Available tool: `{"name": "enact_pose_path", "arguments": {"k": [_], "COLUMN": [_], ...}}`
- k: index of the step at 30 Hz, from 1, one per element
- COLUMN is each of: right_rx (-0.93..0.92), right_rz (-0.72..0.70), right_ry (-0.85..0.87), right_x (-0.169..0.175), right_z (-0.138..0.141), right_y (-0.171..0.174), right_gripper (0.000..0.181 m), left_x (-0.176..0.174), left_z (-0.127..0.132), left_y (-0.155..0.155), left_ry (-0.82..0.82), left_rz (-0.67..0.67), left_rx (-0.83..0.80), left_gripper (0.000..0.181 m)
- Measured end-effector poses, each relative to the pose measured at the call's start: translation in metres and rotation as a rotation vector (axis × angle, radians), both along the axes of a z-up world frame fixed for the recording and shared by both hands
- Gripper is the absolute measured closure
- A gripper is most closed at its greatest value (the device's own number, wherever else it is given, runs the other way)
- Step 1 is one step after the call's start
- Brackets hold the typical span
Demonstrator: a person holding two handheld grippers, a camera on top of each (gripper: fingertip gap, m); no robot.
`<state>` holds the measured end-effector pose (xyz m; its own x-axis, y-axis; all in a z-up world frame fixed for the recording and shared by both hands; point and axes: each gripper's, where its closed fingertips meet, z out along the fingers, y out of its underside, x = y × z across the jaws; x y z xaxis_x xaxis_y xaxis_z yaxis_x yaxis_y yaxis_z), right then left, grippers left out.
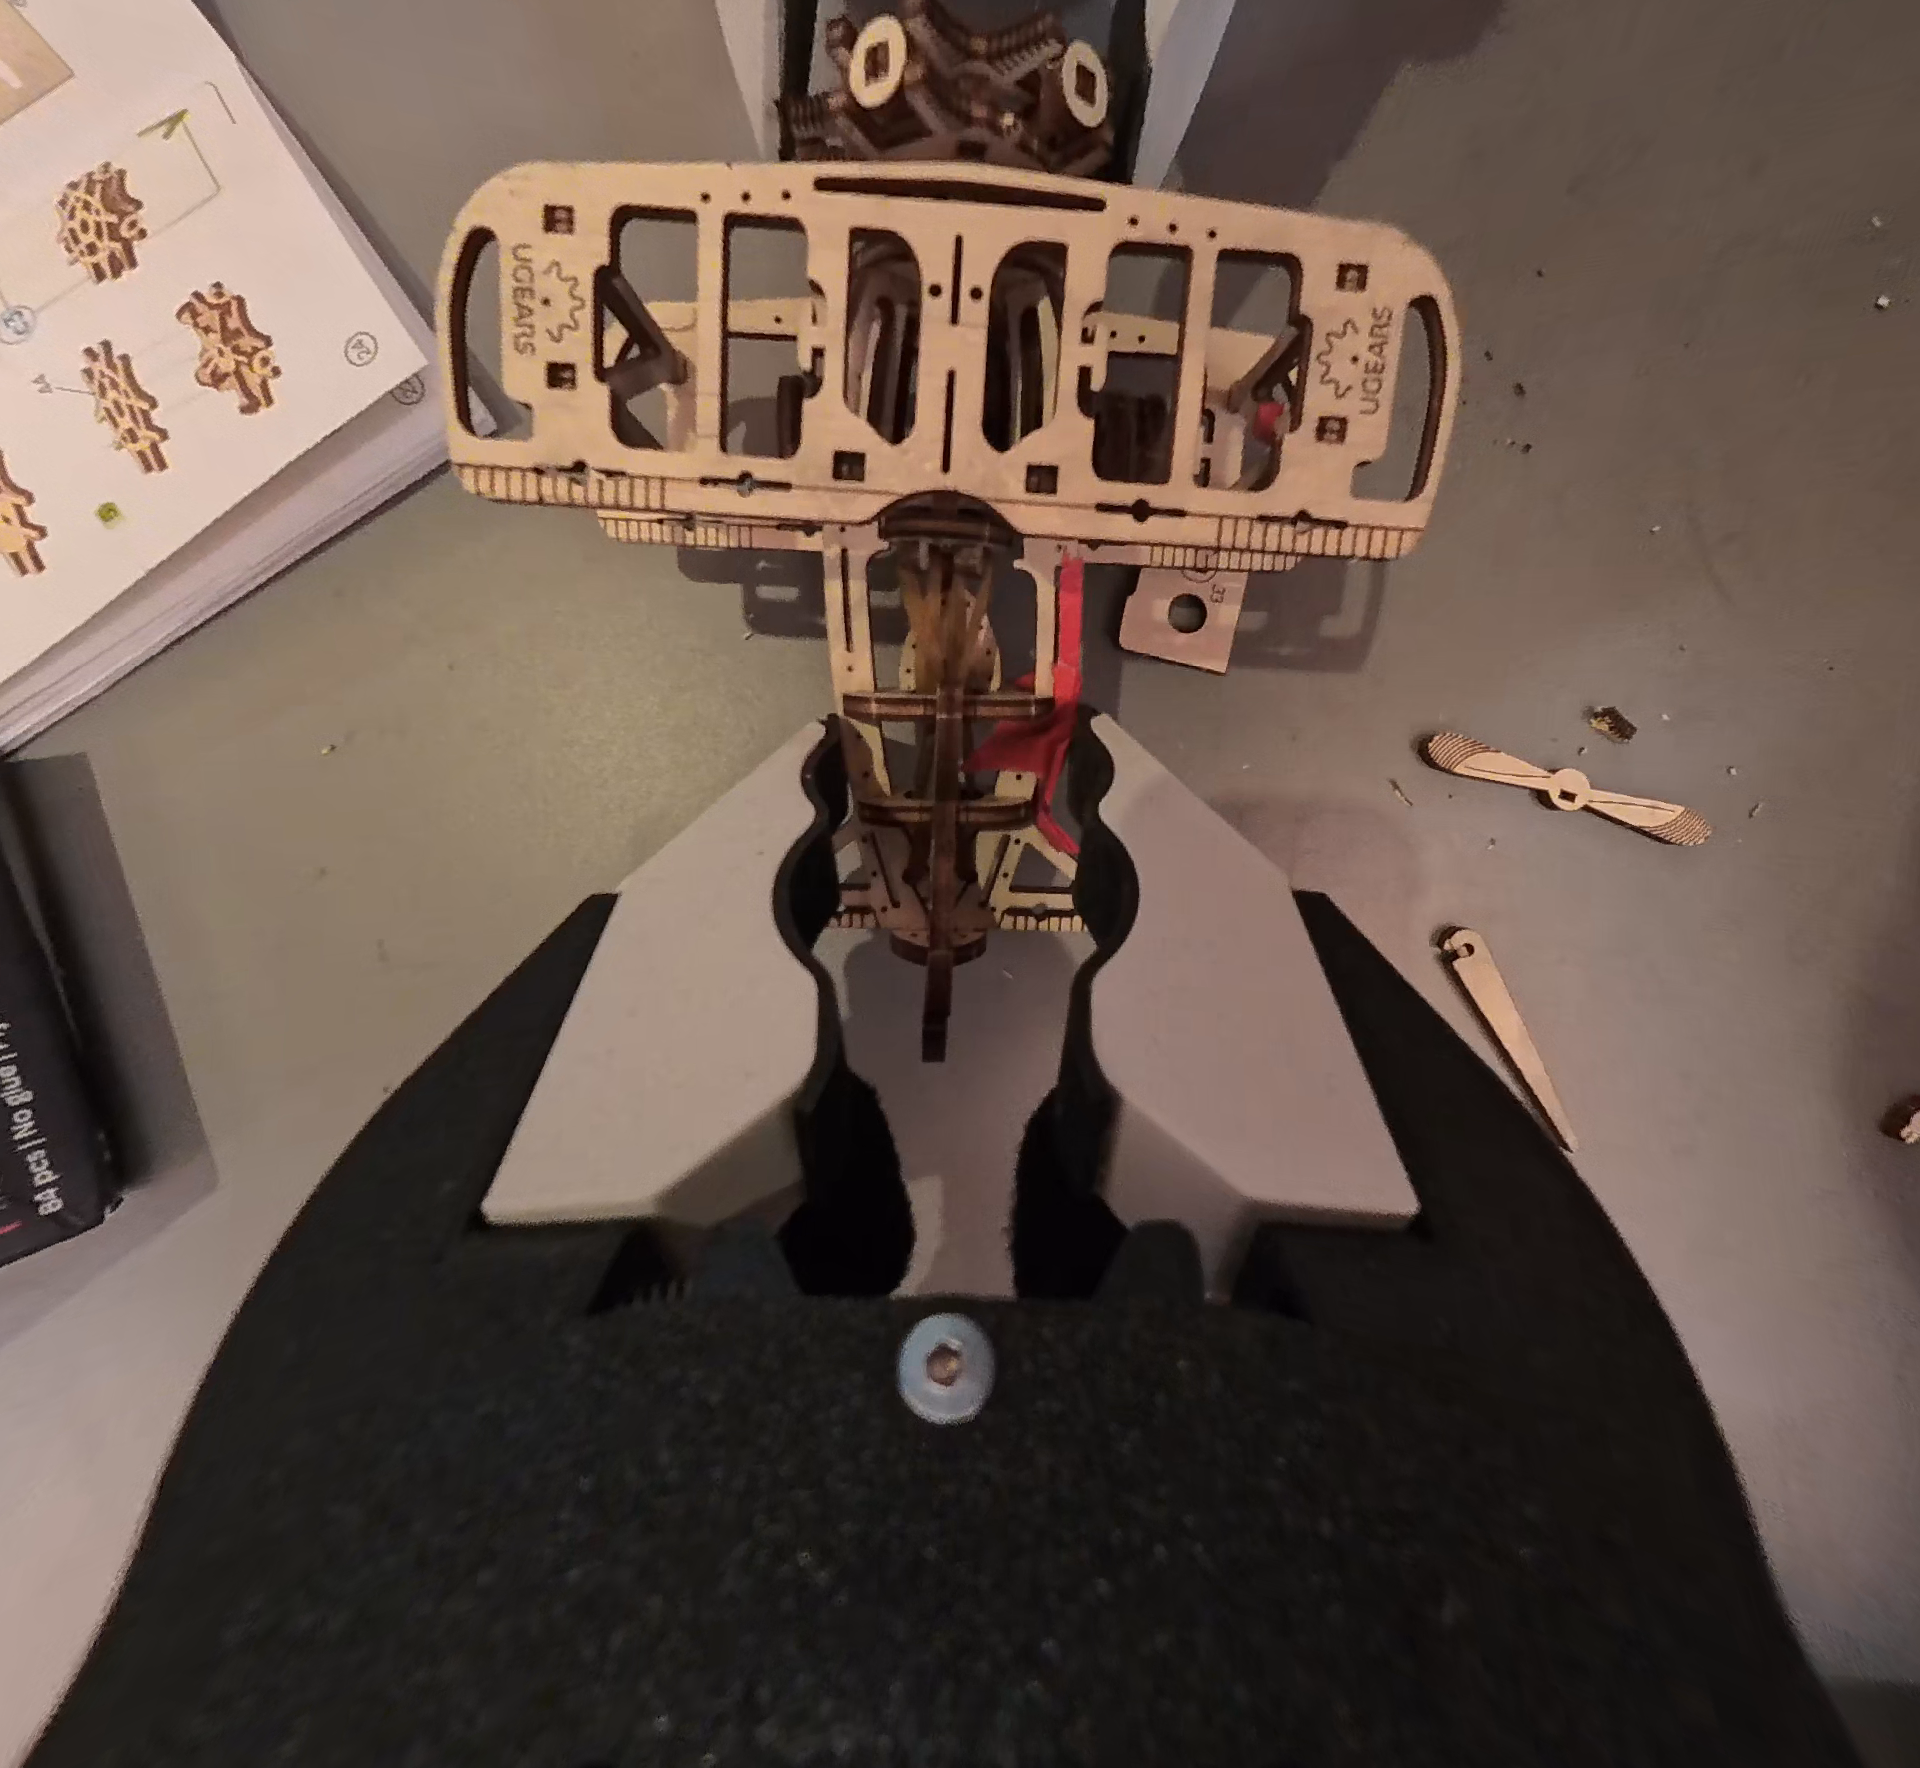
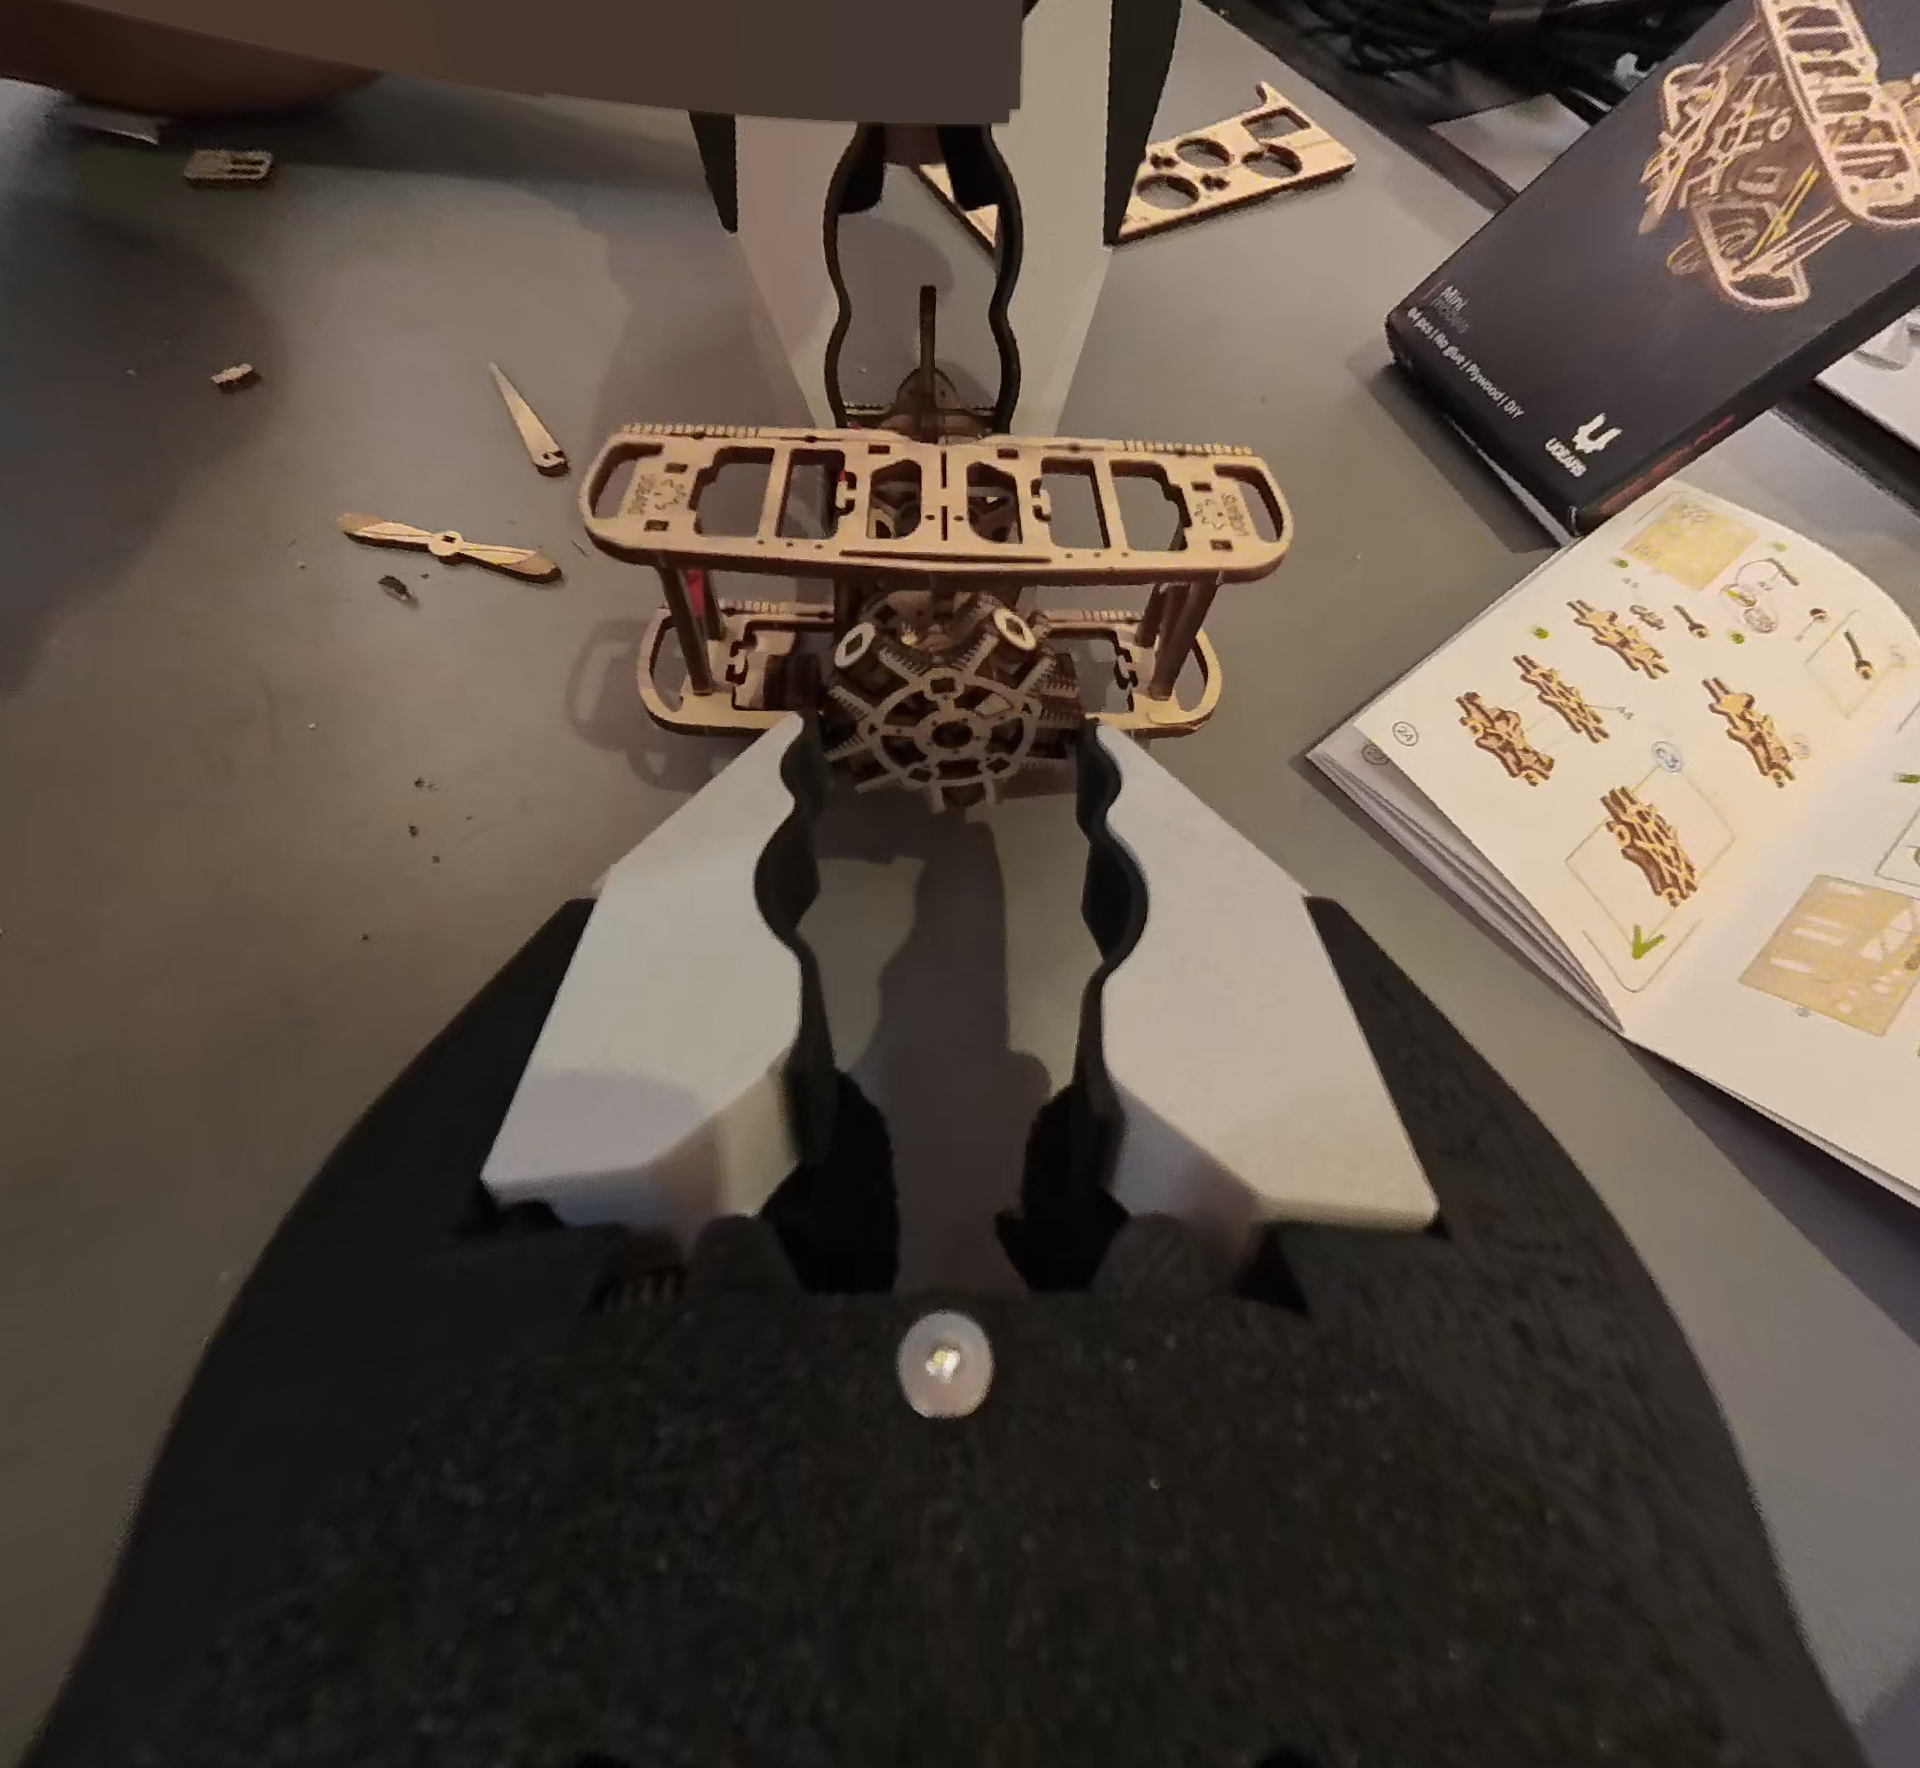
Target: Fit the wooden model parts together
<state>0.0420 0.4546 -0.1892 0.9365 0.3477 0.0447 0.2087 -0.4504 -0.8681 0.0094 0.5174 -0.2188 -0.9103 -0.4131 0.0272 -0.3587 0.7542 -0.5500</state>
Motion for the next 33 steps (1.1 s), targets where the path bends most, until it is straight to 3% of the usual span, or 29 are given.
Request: {"name": "enact_pose_path", "arguments": {"k": [4, 10, 22, 33], "right_rx": [-0.008, 0.03, -0.033, 0.095], "right_rz": [-0.007, -0.002, -0.038, 0.009], "right_ry": [0.041, -0.067, 0.182, 0.169], "right_x": [0.0, 0.001, -0.001, -0.002], "right_z": [0.002, 0.002, 0.004, 0.011], "right_y": [0.0, 0.002, -0.002, -0.001], "right_gripper": [0.134, 0.134, 0.135, 0.135], "left_x": [0.0, -0.001, -0.001, -0.003], "left_z": [0.0, 0.0, 0.001, 0.003], "left_y": [0.0, 0.001, -0.003, -0.006], "left_ry": [0.014, 0.026, 0.041, 0.054], "left_rz": [0.006, 0.013, 0.017, 0.003], "left_rx": [-0.011, -0.022, -0.031, -0.082], "left_gripper": [0.141, 0.141, 0.142, 0.141]}}
